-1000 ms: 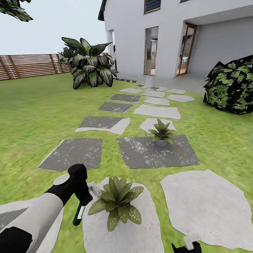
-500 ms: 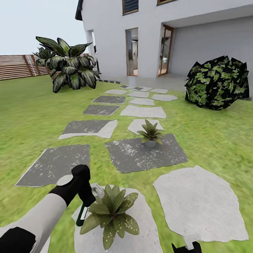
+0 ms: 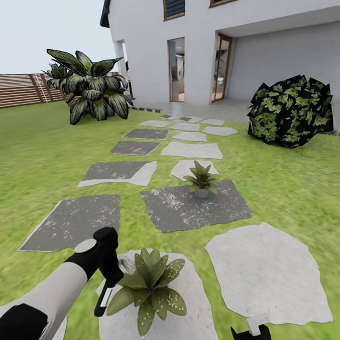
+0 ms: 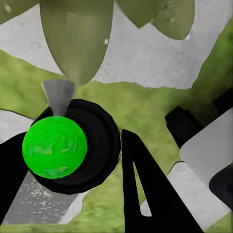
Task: Pick up the pesticide atomizer in the garden and spray insectifuge to fully cover both potted plants in the garden.
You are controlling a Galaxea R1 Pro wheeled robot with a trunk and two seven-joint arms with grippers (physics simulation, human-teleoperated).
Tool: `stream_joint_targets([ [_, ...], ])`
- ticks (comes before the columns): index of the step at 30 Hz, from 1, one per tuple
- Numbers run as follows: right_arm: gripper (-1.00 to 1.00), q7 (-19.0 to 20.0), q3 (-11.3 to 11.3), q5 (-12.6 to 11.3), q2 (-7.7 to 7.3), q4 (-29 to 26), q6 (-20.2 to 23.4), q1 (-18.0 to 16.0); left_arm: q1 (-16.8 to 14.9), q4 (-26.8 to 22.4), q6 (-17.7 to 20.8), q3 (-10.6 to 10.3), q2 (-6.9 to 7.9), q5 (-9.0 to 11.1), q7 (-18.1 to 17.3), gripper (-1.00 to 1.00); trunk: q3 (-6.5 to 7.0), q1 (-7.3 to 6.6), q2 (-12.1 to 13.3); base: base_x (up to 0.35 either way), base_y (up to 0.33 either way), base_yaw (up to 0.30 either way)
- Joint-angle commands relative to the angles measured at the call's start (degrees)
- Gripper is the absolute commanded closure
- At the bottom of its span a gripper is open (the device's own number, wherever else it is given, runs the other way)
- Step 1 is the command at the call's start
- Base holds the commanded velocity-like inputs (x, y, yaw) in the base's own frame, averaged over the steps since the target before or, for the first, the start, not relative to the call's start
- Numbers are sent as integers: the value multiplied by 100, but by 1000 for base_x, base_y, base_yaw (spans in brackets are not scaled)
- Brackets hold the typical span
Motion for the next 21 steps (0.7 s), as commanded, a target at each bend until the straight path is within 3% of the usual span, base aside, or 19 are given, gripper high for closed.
stream_joint_targets([
  [1,-100,0,17,15,-2,3,-17,-3,-2,-1,43,-26,8,-36,-58,100,-5,-1,-2,0,0,0],
  [10,-100,1,17,15,-2,3,-17,-3,0,2,-82,-25,-46,-63,-56,100,-5,-1,-2,0,3,0],
  [16,-100,1,17,15,-2,6,-17,-3,0,0,-78,-25,-50,-79,-51,100,-5,-1,-2,-17,219,0],
  [21,-100,1,17,15,-2,5,-17,-3,0,-6,-76,-10,-57,-73,-54,100,-5,-1,-2,-4,39,0],
])
